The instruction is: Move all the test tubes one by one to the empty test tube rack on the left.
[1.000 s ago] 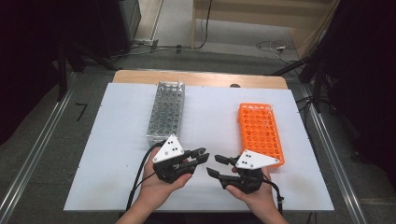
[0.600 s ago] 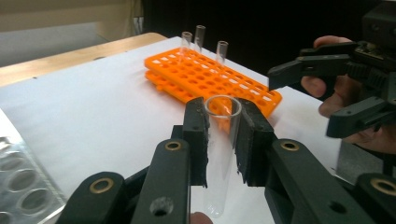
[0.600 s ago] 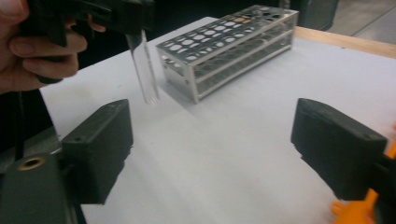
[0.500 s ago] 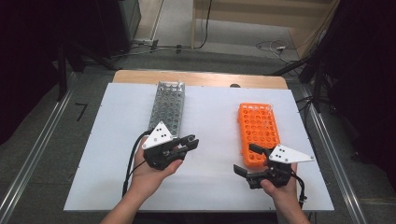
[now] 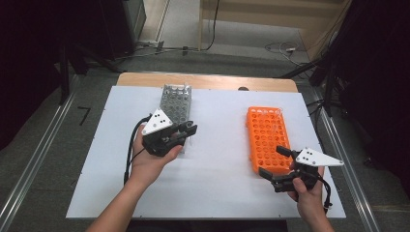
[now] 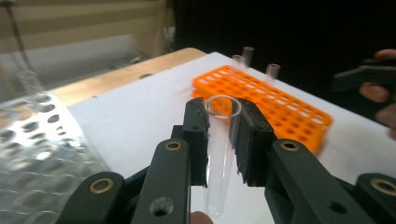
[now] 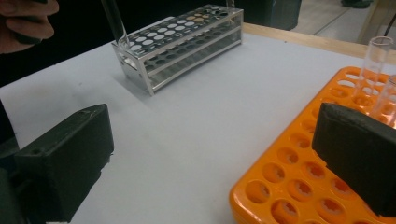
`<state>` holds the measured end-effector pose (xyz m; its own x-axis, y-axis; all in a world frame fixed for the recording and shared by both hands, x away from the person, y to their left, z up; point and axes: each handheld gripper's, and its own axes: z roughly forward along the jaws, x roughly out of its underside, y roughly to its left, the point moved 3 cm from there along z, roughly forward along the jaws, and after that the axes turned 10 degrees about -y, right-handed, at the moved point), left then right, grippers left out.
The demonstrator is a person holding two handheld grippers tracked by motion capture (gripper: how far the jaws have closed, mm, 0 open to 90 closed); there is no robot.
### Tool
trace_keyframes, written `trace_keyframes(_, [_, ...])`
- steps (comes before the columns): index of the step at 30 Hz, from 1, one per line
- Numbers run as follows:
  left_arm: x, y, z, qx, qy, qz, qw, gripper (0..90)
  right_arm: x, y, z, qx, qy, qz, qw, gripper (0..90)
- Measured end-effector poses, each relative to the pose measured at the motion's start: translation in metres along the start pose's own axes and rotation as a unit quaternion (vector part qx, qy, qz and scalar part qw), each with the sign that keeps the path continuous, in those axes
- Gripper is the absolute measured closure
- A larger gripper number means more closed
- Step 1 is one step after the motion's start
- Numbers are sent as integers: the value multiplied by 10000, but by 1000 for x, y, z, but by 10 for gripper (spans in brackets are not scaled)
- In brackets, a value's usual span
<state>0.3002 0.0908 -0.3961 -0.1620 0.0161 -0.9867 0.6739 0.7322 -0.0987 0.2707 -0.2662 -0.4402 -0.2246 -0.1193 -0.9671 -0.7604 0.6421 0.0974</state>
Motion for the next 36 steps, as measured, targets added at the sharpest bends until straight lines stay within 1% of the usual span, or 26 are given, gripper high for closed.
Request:
trace_keyframes(2, [-2,7,3,-86,2,2,10000,759,1,-4,-2,60,22,9,10000,0])
trace_keyframes(8, [-10,25,11,-236,-11,-32,9997,759,3,-17,-9,217,13,120,9997,0])
trace_keyframes(16, [-15,49,29,-419,-14,-102,9991,759,7,-32,-15,385,-15,166,9991,0])
trace_keyframes(21, [-19,63,43,-563,-29,-100,9984,759,8,-37,-17,439,-23,175,9989,0])
trace_keyframes(27, [-30,77,59,-682,-59,-81,9976,759,10,-40,-18,471,-4,166,9988,0])
trace_keyframes(30, [-35,85,65,-680,-184,-170,9974,759,11,-41,-18,495,10,150,9987,0])
trace_keyframes(36, [-41,102,77,-862,-235,-235,9957,759,11,-42,-19,510,17,133,9986,0])
